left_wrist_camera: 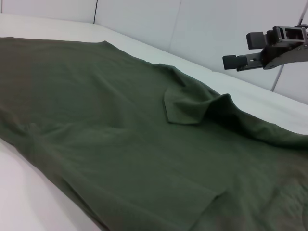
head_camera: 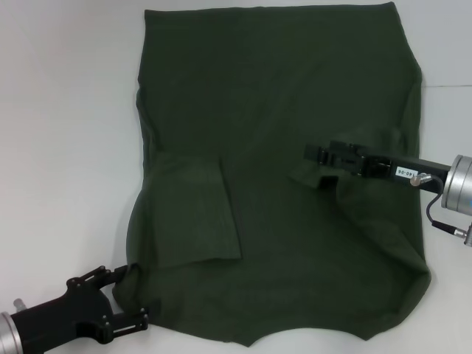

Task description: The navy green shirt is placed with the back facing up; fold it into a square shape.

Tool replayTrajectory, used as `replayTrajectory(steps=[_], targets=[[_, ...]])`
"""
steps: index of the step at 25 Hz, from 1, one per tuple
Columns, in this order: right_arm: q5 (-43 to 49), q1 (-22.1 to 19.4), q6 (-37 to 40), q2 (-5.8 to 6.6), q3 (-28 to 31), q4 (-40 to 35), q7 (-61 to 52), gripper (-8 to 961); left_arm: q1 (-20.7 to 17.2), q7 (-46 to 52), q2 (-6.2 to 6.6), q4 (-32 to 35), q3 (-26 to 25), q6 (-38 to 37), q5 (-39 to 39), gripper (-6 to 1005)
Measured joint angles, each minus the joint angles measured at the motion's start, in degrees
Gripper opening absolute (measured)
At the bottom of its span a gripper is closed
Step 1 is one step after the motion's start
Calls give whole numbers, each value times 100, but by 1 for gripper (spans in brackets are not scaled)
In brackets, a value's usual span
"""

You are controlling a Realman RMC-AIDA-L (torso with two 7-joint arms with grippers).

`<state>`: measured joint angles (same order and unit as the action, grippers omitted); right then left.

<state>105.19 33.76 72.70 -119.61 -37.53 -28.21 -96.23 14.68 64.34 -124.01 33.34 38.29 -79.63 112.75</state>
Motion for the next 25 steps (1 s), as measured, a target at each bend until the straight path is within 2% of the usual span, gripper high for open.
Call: replayTrajectory(steps=[11, 13, 25], targets=[[-4, -3, 28, 0, 14, 0, 0, 917, 26, 224, 3, 246, 170, 7, 206, 838], [-6, 1, 28, 0, 15, 0, 0, 916, 26, 233, 0, 259, 173, -5, 216, 586], [-9, -14, 21, 2, 18, 0, 9, 914, 79, 289, 0, 305, 176, 24, 222, 309]])
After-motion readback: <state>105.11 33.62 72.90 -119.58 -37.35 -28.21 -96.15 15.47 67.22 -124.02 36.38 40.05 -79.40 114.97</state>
